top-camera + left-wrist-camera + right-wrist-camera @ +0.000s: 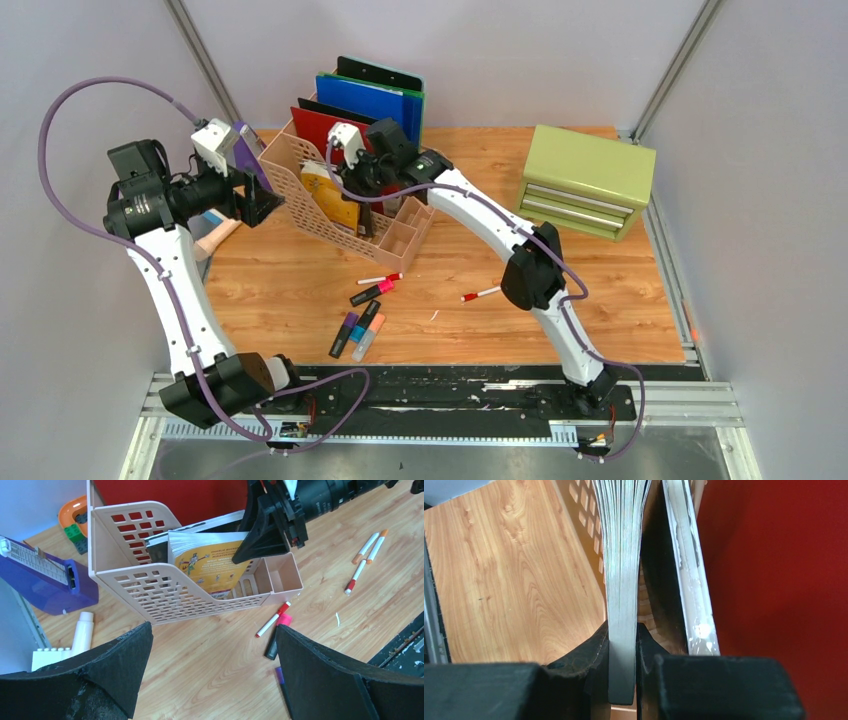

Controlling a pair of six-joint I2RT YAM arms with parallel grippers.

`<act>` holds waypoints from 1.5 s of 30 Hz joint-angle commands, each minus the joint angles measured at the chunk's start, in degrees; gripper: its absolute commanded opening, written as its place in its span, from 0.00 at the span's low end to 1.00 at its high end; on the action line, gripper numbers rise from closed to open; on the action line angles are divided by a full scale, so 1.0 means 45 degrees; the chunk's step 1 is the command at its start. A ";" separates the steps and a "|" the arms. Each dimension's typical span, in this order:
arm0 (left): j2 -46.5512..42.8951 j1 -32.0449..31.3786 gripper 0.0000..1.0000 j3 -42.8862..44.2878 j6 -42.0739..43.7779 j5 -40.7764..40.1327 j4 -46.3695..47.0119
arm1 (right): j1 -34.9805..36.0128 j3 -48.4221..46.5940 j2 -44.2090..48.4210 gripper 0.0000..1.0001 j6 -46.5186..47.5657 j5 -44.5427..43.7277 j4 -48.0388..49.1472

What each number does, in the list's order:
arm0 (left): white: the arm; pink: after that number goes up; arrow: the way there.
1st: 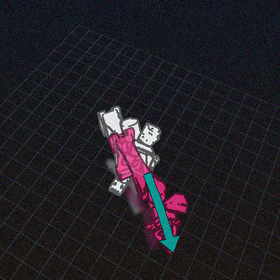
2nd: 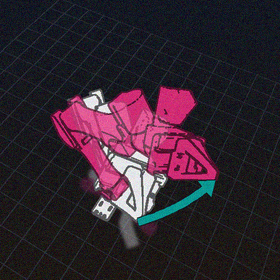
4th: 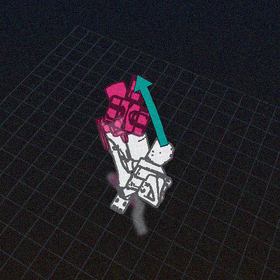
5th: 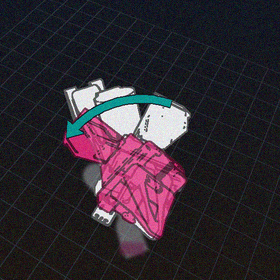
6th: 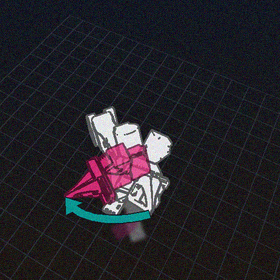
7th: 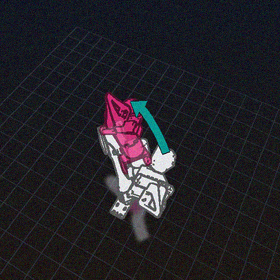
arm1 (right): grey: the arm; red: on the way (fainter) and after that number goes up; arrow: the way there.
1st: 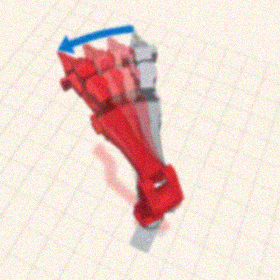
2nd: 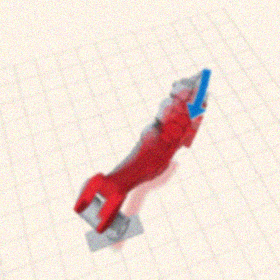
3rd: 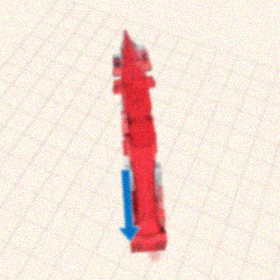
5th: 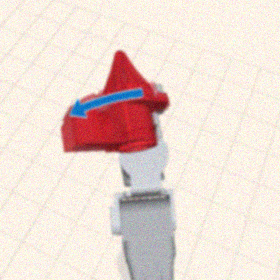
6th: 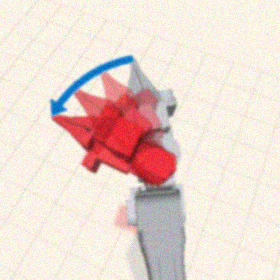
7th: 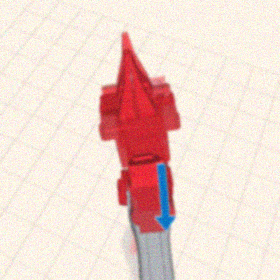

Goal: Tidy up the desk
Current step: Place the notebook in the storage box.

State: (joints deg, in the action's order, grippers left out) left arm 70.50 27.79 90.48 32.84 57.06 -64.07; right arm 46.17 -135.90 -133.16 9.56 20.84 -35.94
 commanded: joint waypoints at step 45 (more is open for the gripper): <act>-0.1964 -0.1675 1.00 -0.2804 -0.1894 -0.1313 0.2776 | -0.0837 0.4316 0.5424 0.84 0.0310 0.0055 0.1195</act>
State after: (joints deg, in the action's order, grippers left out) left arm 64.23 24.67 80.38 27.66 54.85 -55.86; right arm 45.82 -121.19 -113.30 12.51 18.94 -30.57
